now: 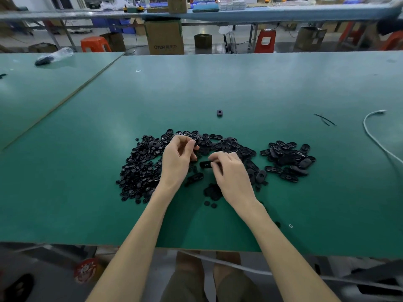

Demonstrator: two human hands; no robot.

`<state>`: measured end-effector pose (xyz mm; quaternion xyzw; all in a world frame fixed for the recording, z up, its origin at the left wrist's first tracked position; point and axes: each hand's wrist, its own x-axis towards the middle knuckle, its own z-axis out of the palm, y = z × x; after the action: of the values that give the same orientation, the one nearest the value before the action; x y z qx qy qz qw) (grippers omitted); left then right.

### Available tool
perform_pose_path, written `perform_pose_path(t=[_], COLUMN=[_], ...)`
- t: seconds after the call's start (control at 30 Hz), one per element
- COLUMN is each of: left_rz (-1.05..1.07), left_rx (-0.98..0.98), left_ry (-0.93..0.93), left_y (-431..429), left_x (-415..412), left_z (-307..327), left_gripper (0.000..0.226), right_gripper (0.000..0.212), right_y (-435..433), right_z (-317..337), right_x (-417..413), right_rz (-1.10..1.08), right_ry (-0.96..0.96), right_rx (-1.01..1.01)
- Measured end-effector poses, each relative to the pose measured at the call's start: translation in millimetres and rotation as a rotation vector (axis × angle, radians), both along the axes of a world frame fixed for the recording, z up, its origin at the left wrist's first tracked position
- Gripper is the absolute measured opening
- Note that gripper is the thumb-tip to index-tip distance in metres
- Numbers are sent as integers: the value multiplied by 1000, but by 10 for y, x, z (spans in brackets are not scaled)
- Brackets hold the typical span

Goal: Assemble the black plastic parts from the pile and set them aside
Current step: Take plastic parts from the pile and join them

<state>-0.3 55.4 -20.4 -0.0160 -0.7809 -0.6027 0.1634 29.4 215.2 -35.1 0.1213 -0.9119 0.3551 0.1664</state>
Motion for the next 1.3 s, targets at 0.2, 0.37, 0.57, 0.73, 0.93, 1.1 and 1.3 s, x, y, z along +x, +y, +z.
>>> perform_pose_path(t=[0.2,0.37,0.57,0.73,0.93,1.1,1.3], left_rz=[10,117,60,39,11,-19,-52], left_rx=[-6,34,57,72,122,133,169], left_ry=[6,62,41,35,1,17,5], left_y=[217,378,318,320,307,316,319], left_x=[37,150,159,161,162,174,166], left_z=[20,-77,-97,-121,-118,-105,-102], left_gripper=[11,7,7,8,6,5,4], right_gripper=[17,15,11,13,15,19,31], right_y=[115,184,198,207,209,213,196], right_z=[21,28,22,8,-11,-13,-1], right_x=[-13,-16,-9,-1,-13,-27,-16], right_rz=[-76,-88,-95,-85,-81,-71,-2], right_ry=[-109,-132,-140,-148,-135,-125,-158], right_rx=[-464,-713,-776,-778,-778,-792,-752])
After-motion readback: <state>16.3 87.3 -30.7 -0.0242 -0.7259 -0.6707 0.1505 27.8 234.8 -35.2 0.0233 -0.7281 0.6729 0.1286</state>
